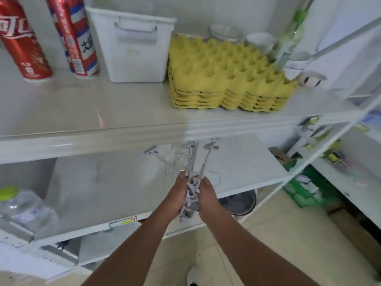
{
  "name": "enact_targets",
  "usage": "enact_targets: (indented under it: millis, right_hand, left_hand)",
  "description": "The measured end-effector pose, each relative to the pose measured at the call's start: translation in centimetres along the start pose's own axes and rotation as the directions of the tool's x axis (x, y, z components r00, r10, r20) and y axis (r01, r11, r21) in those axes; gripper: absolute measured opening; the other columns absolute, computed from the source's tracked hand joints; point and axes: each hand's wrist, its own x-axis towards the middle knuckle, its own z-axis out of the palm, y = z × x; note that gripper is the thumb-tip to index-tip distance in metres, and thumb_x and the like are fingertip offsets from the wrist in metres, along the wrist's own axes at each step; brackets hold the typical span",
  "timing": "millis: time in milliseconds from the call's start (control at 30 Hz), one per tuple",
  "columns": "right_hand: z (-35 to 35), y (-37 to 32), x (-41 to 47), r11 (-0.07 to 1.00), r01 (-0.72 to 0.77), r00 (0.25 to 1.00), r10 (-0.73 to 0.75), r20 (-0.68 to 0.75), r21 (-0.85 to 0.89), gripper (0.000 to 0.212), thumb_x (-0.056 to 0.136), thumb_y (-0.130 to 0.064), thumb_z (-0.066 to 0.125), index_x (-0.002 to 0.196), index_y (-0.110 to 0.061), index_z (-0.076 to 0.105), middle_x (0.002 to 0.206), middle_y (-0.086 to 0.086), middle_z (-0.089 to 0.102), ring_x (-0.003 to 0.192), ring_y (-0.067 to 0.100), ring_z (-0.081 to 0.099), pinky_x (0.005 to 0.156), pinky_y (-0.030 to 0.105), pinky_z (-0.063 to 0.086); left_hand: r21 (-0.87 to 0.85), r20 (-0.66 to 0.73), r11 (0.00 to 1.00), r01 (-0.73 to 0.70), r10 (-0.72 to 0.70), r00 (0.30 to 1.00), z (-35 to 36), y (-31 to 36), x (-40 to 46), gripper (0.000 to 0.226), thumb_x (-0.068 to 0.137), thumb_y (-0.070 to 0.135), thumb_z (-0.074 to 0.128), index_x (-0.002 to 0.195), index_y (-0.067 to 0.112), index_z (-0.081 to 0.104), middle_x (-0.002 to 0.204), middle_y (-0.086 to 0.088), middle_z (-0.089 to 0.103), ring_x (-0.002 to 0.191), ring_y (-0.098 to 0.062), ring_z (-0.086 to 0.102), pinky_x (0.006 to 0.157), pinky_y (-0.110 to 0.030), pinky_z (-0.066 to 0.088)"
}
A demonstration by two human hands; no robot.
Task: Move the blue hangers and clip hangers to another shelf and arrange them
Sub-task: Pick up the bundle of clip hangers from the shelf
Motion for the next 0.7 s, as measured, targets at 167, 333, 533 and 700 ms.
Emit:
enact_targets:
  millis: [167, 333, 533, 700]
  right_hand:
    - [-7.3, -1.1, -0.6, 0.993, -0.039, 0.979, 0.061, -0.197, 0.111, 0.052, 0.073, -0.049, 0.039, 0.1, -0.011, 0.06, 0.104, 0.021, 0.065, 0.098, 0.033, 0.067, 0.092, 0.051, 0.054]
    - [-14.2, -1.3, -1.7, 0.988, 0.039, 0.934, 0.017, -0.357, 0.148, 0.029, 0.088, -0.04, 0.045, 0.1, -0.02, 0.062, 0.107, 0.016, 0.067, 0.099, 0.03, 0.066, 0.098, 0.053, 0.051]
    - [-22.8, -1.0, -2.6, 0.962, 0.078, 0.861, 0.066, -0.504, 0.26, 0.027, 0.099, -0.033, 0.049, 0.116, -0.021, 0.066, 0.111, 0.009, 0.071, 0.099, 0.028, 0.07, 0.075, 0.038, 0.057]
    - [-30.7, -2.6, -3.6, 0.955, 0.103, 0.815, 0.079, -0.574, 0.277, 0.021, 0.099, -0.029, 0.048, 0.108, -0.018, 0.064, 0.103, 0.013, 0.071, 0.091, 0.029, 0.07, 0.072, 0.042, 0.06]
  left_hand:
    - [0.075, 0.15, 0.996, 0.039, -0.05, 0.987, 7.3, 0.7, 1.7, 0.025, 0.1, 0.033, 0.039, 0.125, 0.031, 0.044, 0.122, 0.0, 0.054, 0.102, -0.015, 0.056, 0.101, -0.043, 0.046]
    - [0.057, 0.309, 0.991, 0.121, -0.132, 0.942, 15.1, 0.5, 2.0, 0.021, 0.099, 0.033, 0.041, 0.107, 0.022, 0.057, 0.108, -0.012, 0.063, 0.098, -0.026, 0.063, 0.091, -0.037, 0.047]
    - [0.212, 0.453, 0.971, 0.108, -0.196, 0.87, 24.3, -0.1, 2.6, 0.035, 0.091, 0.04, 0.046, 0.116, 0.019, 0.059, 0.114, -0.006, 0.067, 0.107, -0.022, 0.064, 0.103, -0.042, 0.046]
    - [0.272, 0.508, 0.962, 0.039, -0.178, 0.843, 32.4, 0.1, 2.6, 0.035, 0.1, 0.03, 0.039, 0.13, 0.016, 0.052, 0.119, -0.003, 0.061, 0.107, -0.019, 0.059, 0.099, -0.036, 0.048]
